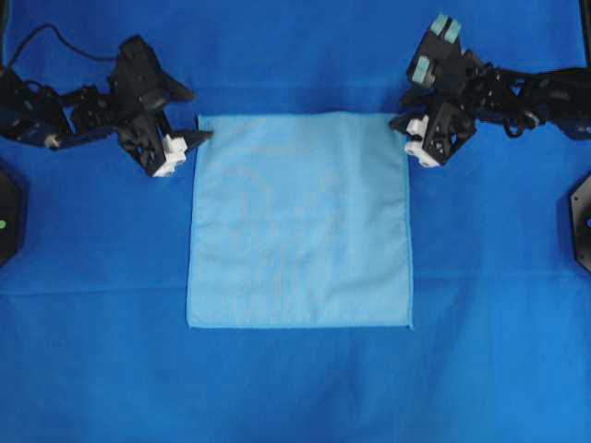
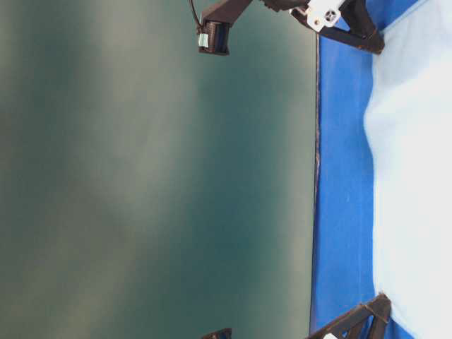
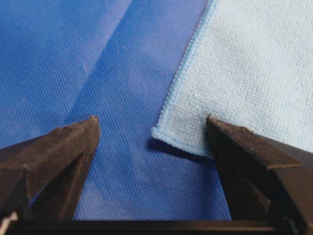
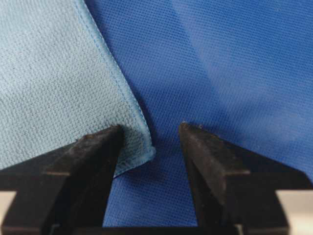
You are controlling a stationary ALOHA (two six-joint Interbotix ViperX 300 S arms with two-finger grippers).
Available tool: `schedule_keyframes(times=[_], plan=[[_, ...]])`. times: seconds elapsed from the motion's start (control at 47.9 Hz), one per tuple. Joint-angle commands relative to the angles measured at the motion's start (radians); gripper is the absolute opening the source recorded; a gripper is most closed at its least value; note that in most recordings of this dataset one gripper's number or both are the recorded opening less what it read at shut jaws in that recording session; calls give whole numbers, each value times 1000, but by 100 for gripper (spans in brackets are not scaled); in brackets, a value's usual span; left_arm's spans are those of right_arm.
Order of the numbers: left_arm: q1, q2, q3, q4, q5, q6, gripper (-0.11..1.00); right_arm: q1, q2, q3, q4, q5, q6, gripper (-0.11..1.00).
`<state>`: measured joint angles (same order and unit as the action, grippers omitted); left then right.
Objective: Fold the light blue towel.
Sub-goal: 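Move both grippers to the towel's top corners and grasp them, then pull the top corners toward the bottom edge, folding the towel in half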
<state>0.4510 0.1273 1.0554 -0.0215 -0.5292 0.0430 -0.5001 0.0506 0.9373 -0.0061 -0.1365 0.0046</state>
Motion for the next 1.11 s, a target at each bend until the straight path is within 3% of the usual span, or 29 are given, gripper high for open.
schedule_keyframes(times=[0.0,0.063,0.209,0.355,0.773,1.086], plan=[[3,-6,-11,-2,17,2,84,-2,-3,-12,-2,-5,-5,54],[-2,-6,-11,-2,40,5,76,-2,-3,-12,-3,-2,-8,44],[-23,-8,-12,-2,66,21,38,-2,-3,-11,-5,9,-8,5],[-28,-9,-15,-2,72,26,4,-2,-3,-12,-5,9,-8,2],[-14,-155,-41,-2,183,34,3,-3,-91,-18,-5,38,-6,2],[-26,-278,-32,-2,282,46,3,0,-222,-17,-5,155,5,2]])
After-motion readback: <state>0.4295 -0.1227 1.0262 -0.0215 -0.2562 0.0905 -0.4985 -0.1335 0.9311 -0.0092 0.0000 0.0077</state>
